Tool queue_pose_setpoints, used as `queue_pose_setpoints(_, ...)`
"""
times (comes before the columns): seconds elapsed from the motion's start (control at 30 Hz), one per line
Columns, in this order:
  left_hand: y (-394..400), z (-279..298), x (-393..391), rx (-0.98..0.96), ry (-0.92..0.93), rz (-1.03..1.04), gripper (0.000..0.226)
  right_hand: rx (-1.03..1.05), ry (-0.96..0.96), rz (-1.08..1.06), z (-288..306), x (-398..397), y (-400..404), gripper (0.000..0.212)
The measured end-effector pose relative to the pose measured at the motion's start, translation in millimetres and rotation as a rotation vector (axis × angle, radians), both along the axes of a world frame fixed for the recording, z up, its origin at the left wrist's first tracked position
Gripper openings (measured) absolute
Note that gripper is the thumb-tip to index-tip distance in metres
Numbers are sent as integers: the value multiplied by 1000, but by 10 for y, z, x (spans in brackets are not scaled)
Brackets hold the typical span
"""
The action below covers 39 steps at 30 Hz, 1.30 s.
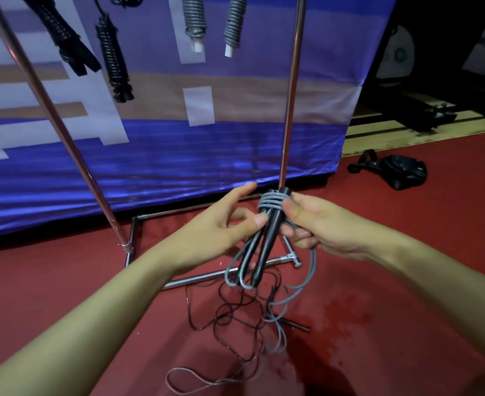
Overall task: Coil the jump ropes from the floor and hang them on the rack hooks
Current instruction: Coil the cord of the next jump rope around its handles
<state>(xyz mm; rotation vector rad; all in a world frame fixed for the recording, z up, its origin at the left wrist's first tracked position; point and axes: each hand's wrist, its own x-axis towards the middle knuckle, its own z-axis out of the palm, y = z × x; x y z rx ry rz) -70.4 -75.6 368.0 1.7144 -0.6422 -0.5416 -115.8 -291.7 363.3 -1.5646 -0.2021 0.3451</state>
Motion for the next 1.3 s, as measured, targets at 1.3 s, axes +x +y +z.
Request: queue_pose_setpoints(1.3, -109, -97, -19, 350, 171, 15, 17, -412, 86, -113, 126, -84, 281, 25)
